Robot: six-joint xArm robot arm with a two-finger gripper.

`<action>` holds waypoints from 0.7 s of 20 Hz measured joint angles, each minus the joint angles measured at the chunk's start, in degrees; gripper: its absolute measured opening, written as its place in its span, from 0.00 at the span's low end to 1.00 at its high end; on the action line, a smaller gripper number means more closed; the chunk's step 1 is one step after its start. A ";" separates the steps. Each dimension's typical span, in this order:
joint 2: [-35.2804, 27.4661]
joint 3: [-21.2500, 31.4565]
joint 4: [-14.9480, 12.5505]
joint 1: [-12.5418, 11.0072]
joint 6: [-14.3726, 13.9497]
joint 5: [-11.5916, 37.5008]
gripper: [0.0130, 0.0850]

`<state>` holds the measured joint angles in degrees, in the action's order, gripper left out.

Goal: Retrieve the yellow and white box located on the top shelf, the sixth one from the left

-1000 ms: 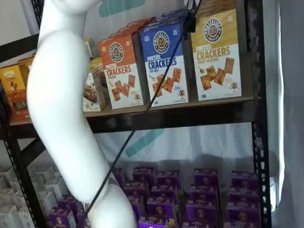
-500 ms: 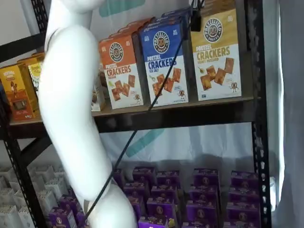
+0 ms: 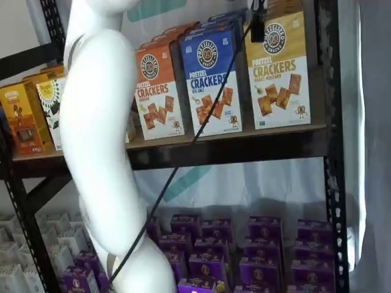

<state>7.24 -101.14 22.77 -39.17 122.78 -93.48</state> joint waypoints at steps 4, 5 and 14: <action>-1.45 -2.12 -2.12 0.45 -0.06 -1.65 1.00; -1.72 -2.51 -2.72 0.62 -0.06 -2.00 1.00; -3.33 -5.08 -9.11 2.80 -0.20 -3.95 1.00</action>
<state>3.91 -106.22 13.66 -36.37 122.57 -97.43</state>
